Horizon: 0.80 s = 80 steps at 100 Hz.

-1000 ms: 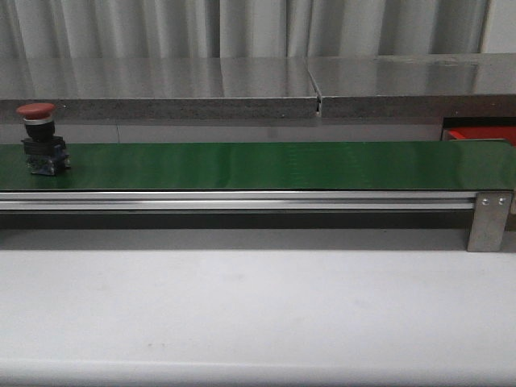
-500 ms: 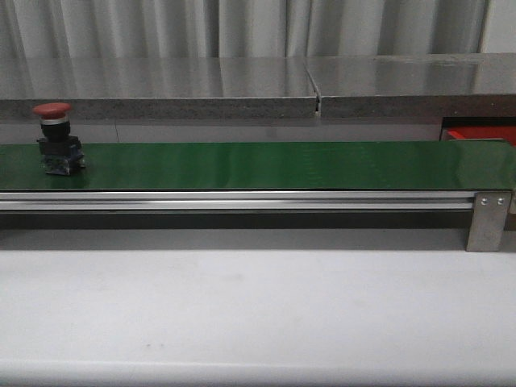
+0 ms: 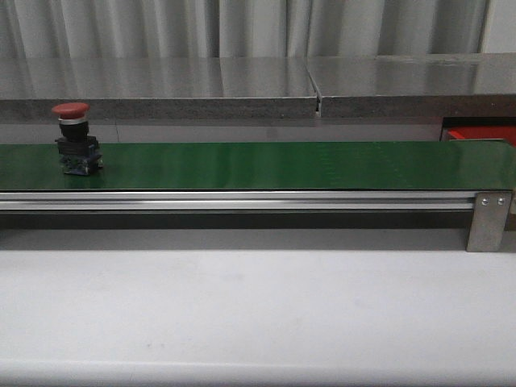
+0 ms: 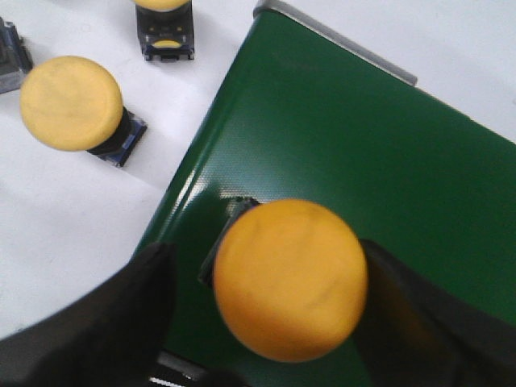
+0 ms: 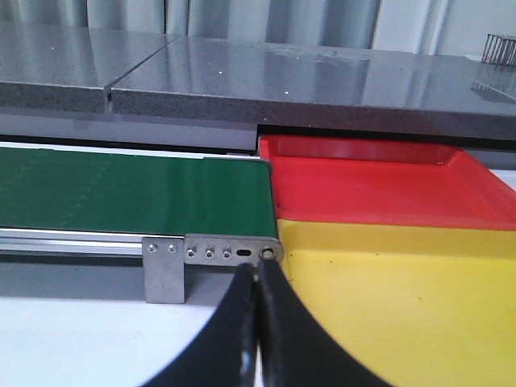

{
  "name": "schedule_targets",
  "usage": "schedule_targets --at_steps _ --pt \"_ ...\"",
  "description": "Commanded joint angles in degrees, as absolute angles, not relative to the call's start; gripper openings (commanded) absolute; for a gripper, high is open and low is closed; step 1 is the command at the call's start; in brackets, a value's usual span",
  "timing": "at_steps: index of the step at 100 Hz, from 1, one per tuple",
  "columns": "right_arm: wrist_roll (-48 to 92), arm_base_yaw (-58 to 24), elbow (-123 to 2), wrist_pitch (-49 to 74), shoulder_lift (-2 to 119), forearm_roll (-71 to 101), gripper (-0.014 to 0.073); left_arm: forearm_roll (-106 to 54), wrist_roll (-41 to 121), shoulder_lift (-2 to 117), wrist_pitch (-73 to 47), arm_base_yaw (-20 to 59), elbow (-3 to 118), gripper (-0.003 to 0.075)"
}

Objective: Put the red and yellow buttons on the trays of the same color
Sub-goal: 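Grasp the yellow button with the left gripper and set it on the belt, then open the left gripper and lift it away from the belt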

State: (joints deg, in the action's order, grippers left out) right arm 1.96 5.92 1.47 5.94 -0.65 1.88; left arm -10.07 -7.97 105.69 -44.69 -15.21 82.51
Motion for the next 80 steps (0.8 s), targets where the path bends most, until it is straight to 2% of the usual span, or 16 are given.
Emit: schedule_targets --at_steps 1,22,31,43,50,61,64,80 --pt "2.3 5.8 0.3 1.7 -1.7 1.9 -0.0116 -10.8 -8.0 102.3 -43.0 -14.9 84.6 0.0577" --pt "2.3 5.8 0.3 1.7 -1.7 1.9 -0.0116 -11.0 -5.4 97.4 -42.5 -14.1 84.7 0.0583" --pt "2.3 5.8 0.3 1.7 -1.7 1.9 -0.0116 -11.0 -3.6 94.0 -42.4 -12.5 84.4 0.0547" --pt "2.3 5.8 0.3 1.7 -1.7 1.9 -0.0116 -11.0 -1.4 89.3 -41.6 -10.2 82.8 0.0406" --pt "2.3 5.8 0.3 1.7 -1.7 1.9 -0.0116 -11.0 0.0 86.4 -41.5 -8.9 81.4 0.0272" --pt "2.3 5.8 0.3 1.7 -1.7 1.9 -0.0116 -11.7 3.1 81.6 -41.6 -6.6 78.6 0.0019" --pt "2.3 5.8 0.3 1.7 -1.7 1.9 -0.0116 -12.3 4.0 80.4 -41.6 -6.2 77.9 -0.0021" --pt "2.3 5.8 0.3 1.7 -1.7 1.9 -0.0116 -16.3 6.9 74.4 -41.7 -3.4 74.5 -0.0020"
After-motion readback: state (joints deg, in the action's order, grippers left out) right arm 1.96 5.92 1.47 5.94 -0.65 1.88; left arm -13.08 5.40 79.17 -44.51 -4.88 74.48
